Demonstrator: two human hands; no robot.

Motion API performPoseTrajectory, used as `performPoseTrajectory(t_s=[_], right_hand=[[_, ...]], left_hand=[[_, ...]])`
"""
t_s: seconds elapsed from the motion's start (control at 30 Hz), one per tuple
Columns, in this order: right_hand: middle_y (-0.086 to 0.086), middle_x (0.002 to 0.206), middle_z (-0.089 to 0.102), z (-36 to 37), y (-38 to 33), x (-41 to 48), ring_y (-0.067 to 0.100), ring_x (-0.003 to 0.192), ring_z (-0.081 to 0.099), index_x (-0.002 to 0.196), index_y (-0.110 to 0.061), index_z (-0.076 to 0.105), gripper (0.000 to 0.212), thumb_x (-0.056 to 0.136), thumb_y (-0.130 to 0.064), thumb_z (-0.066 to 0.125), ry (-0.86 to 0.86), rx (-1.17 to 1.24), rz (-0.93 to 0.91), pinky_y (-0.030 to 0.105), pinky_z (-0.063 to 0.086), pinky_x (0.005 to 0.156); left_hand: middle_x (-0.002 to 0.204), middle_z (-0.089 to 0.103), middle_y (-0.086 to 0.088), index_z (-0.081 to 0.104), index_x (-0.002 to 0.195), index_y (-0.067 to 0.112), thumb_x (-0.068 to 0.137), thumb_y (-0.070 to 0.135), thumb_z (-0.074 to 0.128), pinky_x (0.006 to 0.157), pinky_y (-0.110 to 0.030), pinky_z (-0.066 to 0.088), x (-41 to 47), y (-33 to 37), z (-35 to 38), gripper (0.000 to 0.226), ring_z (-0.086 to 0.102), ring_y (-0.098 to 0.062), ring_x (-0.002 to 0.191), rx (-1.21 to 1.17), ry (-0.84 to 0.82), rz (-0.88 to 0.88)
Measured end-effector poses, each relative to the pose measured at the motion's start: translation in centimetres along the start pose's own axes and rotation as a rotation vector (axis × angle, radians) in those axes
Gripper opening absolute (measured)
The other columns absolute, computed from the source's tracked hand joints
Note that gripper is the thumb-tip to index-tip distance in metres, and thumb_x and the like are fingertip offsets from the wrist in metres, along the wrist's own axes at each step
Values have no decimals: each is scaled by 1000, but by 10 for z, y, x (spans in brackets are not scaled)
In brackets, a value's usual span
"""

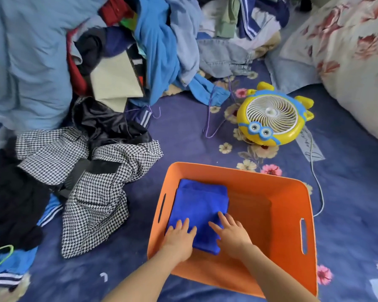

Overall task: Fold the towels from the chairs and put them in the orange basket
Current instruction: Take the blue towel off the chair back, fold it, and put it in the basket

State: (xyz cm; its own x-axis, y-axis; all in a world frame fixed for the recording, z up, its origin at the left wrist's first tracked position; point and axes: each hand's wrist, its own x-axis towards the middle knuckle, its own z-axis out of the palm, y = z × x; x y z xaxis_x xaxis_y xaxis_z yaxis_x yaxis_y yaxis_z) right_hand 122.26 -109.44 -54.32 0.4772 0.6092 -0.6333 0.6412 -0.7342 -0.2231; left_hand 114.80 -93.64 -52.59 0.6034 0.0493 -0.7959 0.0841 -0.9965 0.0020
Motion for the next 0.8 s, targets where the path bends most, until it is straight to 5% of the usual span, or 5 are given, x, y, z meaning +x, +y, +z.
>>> performPoseTrajectory(t_s=[0.27,0.6,0.8], right_hand=[[7,158,-10,9,-1,4,29,145,1,148,-30,15,57,97,-28,40,-104,45,73,41,19,114],[7,158,7,-49,3,-36,26,145,7,143,-27,31,48,96,-30,38,51,132,127,41,22,113],[7,157,10,-84,-7,-85,25,145,7,143,-26,33,47,96,-28,35,155,50,88,39,21,113]], left_hand=[[159,-1,-9,14,149,22,97,27,34,115,-42,20,6,-7,-2,56,11,-33,144,-113,-132,32],[140,42,-4,45,133,15,95,29,37,104,-37,37,-48,-21,-36,41,40,-23,128,-375,189,9],[136,45,-1,48,128,13,96,26,38,96,-35,43,-109,-22,-43,37,43,-20,124,-462,345,-53]])
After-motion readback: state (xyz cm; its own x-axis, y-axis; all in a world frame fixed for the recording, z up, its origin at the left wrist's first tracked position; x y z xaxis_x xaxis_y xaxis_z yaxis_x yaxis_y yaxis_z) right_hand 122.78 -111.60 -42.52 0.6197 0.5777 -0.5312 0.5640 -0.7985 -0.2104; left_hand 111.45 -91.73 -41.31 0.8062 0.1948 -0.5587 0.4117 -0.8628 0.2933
